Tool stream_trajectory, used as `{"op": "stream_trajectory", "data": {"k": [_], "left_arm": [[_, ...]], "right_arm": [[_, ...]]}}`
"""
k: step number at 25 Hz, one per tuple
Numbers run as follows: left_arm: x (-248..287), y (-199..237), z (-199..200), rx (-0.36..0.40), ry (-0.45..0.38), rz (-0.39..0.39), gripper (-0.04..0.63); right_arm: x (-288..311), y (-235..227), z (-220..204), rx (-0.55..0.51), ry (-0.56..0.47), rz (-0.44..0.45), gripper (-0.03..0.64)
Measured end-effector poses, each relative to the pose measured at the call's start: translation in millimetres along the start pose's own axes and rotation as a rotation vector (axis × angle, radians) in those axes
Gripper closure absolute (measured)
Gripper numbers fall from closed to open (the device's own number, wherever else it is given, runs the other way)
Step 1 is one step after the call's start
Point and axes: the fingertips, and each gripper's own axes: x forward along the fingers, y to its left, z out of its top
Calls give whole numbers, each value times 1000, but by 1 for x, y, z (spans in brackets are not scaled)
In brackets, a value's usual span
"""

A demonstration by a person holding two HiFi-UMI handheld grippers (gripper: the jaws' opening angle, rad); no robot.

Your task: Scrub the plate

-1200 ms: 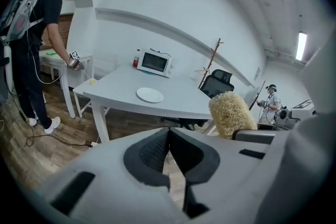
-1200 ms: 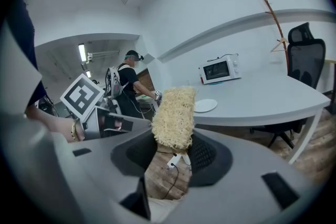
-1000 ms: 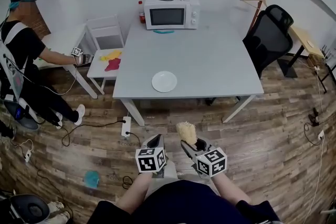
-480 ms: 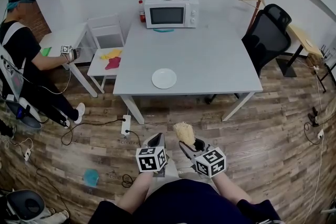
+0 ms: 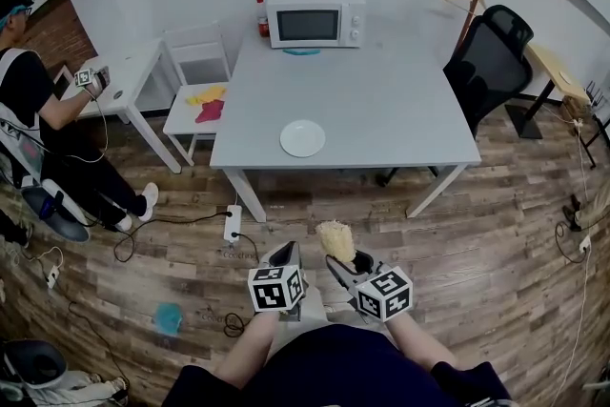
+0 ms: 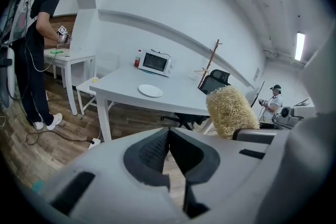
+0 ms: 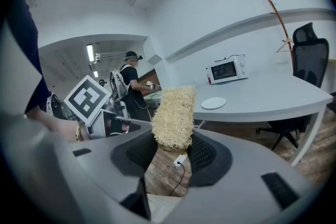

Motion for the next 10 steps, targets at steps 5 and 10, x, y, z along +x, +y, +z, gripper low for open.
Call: {"op": "stream_trajectory", "data": {"k": [5,10], "left_arm": [[-3,3,0,-15,0,9,577],[-1,1,2,-17,-1,12,577]], "right_arm": [[3,5,0,-7,10,11,446],[3,3,2,-10,10,14,446]]}}
